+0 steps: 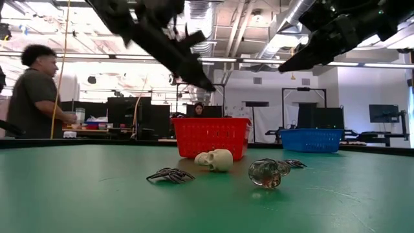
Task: Sort Halloween decoration
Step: Put the black skull toy into the blue bin
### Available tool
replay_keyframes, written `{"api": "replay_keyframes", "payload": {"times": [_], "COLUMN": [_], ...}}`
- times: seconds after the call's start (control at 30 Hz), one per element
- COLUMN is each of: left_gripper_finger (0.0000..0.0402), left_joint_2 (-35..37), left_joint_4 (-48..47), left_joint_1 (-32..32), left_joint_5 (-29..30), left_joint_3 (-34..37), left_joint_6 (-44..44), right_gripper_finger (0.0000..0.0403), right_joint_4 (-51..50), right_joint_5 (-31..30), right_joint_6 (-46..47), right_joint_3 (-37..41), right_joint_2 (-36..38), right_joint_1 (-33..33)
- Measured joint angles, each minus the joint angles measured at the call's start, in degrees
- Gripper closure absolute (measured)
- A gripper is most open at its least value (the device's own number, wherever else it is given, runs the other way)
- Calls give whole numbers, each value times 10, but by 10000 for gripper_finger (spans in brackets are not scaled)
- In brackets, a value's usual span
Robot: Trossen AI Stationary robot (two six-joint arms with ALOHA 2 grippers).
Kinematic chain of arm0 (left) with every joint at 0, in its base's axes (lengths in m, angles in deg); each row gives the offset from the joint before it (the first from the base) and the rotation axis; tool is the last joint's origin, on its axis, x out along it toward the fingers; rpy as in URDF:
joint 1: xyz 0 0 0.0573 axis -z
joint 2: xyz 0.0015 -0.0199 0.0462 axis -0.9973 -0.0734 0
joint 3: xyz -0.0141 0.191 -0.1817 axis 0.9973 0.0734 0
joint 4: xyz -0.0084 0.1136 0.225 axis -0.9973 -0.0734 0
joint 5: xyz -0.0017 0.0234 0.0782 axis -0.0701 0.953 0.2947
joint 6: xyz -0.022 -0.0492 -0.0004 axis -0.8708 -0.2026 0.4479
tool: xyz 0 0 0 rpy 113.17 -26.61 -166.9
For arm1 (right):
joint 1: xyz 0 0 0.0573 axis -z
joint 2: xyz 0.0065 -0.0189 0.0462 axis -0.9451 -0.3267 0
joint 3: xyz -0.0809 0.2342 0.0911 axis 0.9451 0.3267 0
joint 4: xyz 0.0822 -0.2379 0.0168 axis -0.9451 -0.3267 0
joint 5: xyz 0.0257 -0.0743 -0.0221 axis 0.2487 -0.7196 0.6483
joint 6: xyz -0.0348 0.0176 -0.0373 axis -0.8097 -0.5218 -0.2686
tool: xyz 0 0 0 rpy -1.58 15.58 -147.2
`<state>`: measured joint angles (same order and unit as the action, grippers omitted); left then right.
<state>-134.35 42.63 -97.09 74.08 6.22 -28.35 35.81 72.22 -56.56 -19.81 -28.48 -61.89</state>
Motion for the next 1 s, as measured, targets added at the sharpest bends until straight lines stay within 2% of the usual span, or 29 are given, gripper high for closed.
{"api": "replay_keyframes", "payload": {"times": [0.1,0.2,0.4,0.6,0.77,0.9,1.0], "left_gripper_finger": [246,248,248,248,248,248,248], "left_joint_2": [-36,-86,-207,-341,-431,-486,-504], "left_joint_4": [14,-3,-129,-379,-526,-619,-654], "left_joint_1": [-77,-144,-216,-233,-224,-212,-209], "left_joint_5": [-49,-90,-136,-148,-140,-92,-74], "left_joint_3": [-11,-63,-232,-456,-618,-702,-734], "left_joint_6": [-38,-81,-157,-276,-317,-319,-319], "right_gripper_finger": [225,225,225,225,225,225,225], "right_joint_4": [0,-2,-3,-18,-40,-61,-75], "right_joint_5": [0,0,0,0,0,0,0], "right_joint_6": [0,13,25,25,18,16,16], "right_joint_3": [0,0,0,0,0,0,0], "right_joint_2": [-7,-9,-3,3,4,4,4], "right_joint_1": [8,12,12,11,12,12,12]}}
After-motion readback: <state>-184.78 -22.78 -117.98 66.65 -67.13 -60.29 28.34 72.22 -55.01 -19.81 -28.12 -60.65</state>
